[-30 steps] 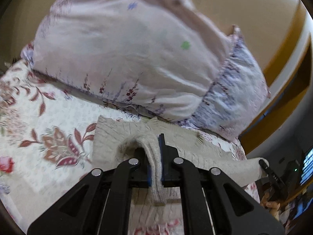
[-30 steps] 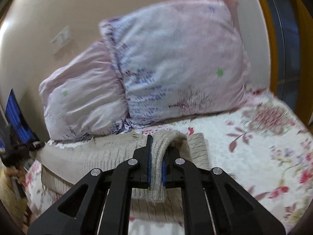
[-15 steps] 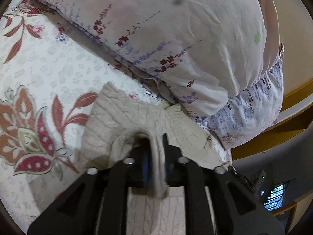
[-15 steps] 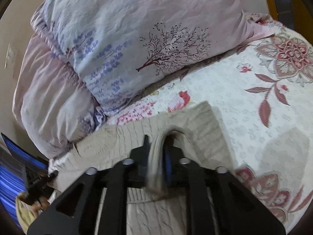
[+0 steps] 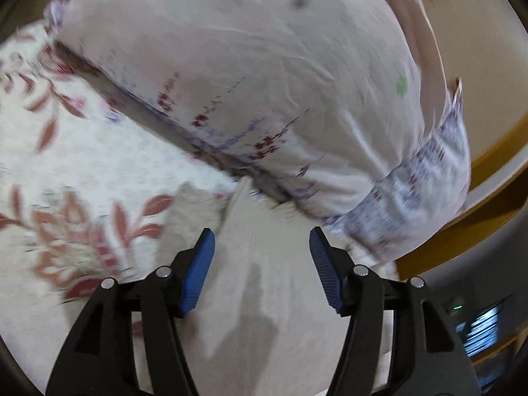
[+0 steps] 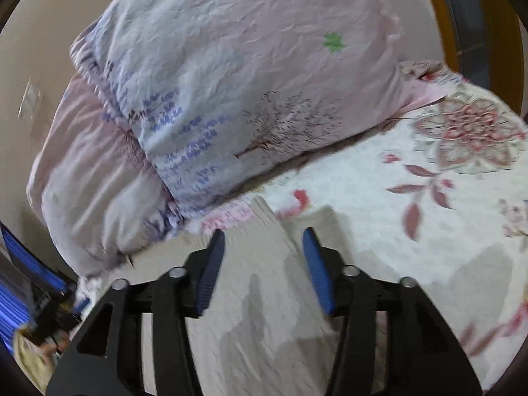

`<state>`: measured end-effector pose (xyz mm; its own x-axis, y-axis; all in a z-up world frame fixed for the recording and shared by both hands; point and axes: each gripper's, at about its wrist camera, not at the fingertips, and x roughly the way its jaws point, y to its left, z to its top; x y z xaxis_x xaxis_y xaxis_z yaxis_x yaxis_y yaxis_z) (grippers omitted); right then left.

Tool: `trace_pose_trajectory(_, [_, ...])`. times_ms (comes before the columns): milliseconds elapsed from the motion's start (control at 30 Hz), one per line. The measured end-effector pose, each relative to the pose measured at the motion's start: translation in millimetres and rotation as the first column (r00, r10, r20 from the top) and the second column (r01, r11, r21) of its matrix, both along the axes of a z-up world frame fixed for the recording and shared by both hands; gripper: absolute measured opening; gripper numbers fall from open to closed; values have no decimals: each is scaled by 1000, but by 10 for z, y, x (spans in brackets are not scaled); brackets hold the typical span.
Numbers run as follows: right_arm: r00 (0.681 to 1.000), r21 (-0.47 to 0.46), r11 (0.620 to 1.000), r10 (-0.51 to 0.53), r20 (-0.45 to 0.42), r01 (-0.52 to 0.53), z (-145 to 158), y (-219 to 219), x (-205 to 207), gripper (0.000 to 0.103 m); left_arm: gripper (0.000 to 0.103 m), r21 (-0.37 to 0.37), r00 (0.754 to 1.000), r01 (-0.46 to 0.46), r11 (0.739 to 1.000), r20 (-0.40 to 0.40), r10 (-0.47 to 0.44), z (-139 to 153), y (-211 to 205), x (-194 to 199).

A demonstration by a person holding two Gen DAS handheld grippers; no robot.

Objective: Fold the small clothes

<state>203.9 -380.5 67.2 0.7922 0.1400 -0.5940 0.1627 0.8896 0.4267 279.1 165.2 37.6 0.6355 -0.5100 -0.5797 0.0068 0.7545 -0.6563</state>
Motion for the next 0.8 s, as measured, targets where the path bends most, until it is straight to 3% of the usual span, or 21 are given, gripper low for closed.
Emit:
trace_pose_trajectory(200, [997,-82,996,43,-60,-48,-157,33,-280,37,56,195,999,25,981,15,-28,-38,-22,-311])
trace_pose_trajectory(300, [995,-120,991,43,-92,-54,-238,63,-316,36,53,249,999,34,968,9,-38,-86,-34,-409])
trace_pose_trajectory(367, [992,-147,987,42,-115,-59,-290,83,-319,34,48,260,999,45,965,-2,-46,-136,-36,-464])
trace_pose_trajectory(467, [985,-196,977,55,-162,-87,-396,137,-314,23,36,281,998,57,958,-25,-52,-218,-51,-509])
trace_pose_trajectory(533, [986,-207,974,59,-153,-90,-401,142,-349,12,22,292,998,63,954,-33,-56,-255,-62,-528])
trace_pose_trajectory(600, [988,-188,978,64,-142,-90,-384,131,-393,11,11,283,997,72,957,-37,-64,-268,-48,-546])
trace_pose_trajectory(800, [992,-185,979,60,-109,-80,-282,170,-560,10,8,266,996,84,960,-31,-78,-241,5,-638])
